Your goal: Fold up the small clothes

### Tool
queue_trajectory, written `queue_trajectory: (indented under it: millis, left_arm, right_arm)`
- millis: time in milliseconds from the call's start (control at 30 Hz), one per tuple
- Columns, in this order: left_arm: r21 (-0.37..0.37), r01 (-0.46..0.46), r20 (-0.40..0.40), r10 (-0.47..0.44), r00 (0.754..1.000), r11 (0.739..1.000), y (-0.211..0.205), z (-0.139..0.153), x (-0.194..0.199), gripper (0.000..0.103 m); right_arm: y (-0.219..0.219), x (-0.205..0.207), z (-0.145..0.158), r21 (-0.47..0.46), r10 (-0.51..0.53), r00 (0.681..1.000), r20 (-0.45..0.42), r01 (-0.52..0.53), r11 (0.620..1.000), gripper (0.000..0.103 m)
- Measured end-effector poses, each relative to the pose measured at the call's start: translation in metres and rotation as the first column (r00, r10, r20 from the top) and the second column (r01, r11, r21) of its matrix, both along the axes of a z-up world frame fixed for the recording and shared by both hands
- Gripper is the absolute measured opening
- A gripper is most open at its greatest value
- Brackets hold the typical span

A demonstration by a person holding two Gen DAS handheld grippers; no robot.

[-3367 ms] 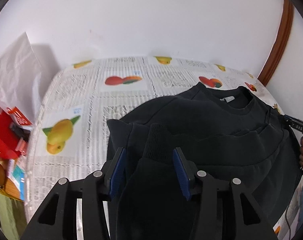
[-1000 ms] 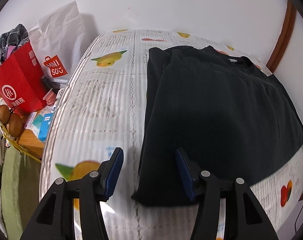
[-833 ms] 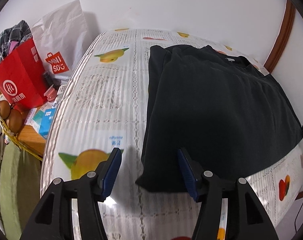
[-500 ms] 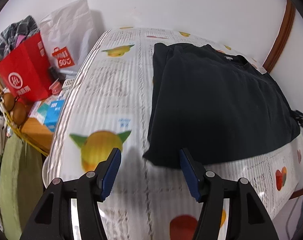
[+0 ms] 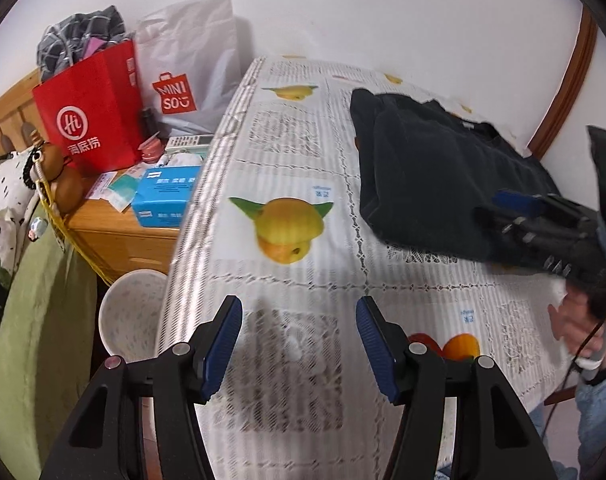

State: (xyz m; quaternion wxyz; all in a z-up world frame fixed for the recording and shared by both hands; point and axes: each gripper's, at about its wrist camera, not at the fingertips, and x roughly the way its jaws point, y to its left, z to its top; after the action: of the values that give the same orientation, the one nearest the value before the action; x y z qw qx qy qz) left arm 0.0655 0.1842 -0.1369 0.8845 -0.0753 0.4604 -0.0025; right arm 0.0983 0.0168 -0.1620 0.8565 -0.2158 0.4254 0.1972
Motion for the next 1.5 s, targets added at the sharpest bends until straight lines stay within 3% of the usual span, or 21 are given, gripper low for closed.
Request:
queue_trajectory:
  millis: [100,233,400,500,633,733,800,833,900,967,1000,1167,1300,1500]
  left_arm:
    - [-0.016,-0.005,0.025,0.005,1.0,1.0,0.008,0.003,-0.008,0.057]
    - [-0.046,0.0,0.046,0.002,0.999,0.999,0.015,0.005,-0.014,0.057]
    - [-0.047,0.006,0.063,-0.003,0.998,0.999,0.02,0.002,-0.015,0.057]
    - [-0.085,0.012,0.059,-0.007,0.998,0.996,0.026,-0.001,-0.015,0.057]
    - [-0.099,0.022,0.057,-0.016,0.998,0.995,0.03,-0.003,-0.014,0.057]
    - [-0.103,0.022,0.055,-0.016,0.998,0.994,0.03,-0.004,-0.011,0.057]
    - [-0.106,0.03,0.054,-0.025,0.998,0.994,0.028,-0.005,-0.011,0.057]
    - [-0.103,0.036,0.052,-0.031,0.998,0.994,0.027,-0.006,-0.01,0.057]
    - [-0.098,0.043,0.044,-0.039,0.998,0.994,0.024,-0.009,-0.008,0.057]
    - [-0.095,0.051,0.041,-0.047,0.998,0.994,0.021,-0.01,-0.004,0.057]
    - [-0.093,0.059,0.041,-0.055,0.998,0.994,0.018,-0.01,-0.002,0.057]
    - [-0.079,0.096,0.053,-0.092,0.994,0.992,-0.006,-0.008,0.015,0.057]
    - [-0.061,0.157,0.074,-0.152,0.986,0.986,-0.039,-0.004,0.033,0.057]
    - [-0.106,0.3,0.119,-0.288,0.95,0.948,-0.105,0.006,0.055,0.059]
  right_arm:
    - [0.035,-0.018,-0.013,-0.065,0.115,0.993,0.012,-0.114,0.991,0.052]
    - [0.059,-0.03,-0.027,-0.132,0.177,0.984,0.022,-0.173,0.976,0.052]
    - [0.072,-0.021,-0.036,-0.171,0.192,0.981,0.04,-0.183,0.968,0.053]
    - [0.076,-0.021,-0.037,-0.184,0.199,0.979,0.041,-0.188,0.965,0.054]
    - [0.083,-0.027,-0.037,-0.172,0.232,0.972,0.048,-0.221,0.96,0.054]
    - [0.093,-0.015,-0.049,-0.193,0.217,0.975,0.055,-0.203,0.96,0.054]
    - [0.096,-0.007,-0.05,-0.157,0.198,0.978,0.07,-0.185,0.97,0.053]
    - [0.098,-0.004,-0.051,-0.149,0.19,0.979,0.069,-0.179,0.973,0.052]
    - [0.097,0.004,-0.051,-0.159,0.148,0.982,0.118,-0.128,0.979,0.022]
    - [0.091,0.01,-0.046,-0.105,0.133,0.985,0.107,-0.121,0.987,0.018]
    - [0.082,0.012,-0.033,-0.036,0.107,0.988,0.114,-0.104,0.994,0.017]
    - [0.034,0.016,0.029,0.164,-0.009,0.972,0.237,-0.031,0.986,0.017]
    - [-0.043,0.028,0.074,0.331,-0.207,0.933,0.295,0.103,0.938,0.016]
    - [-0.136,0.043,0.086,0.465,-0.389,0.889,0.24,0.246,0.85,0.016]
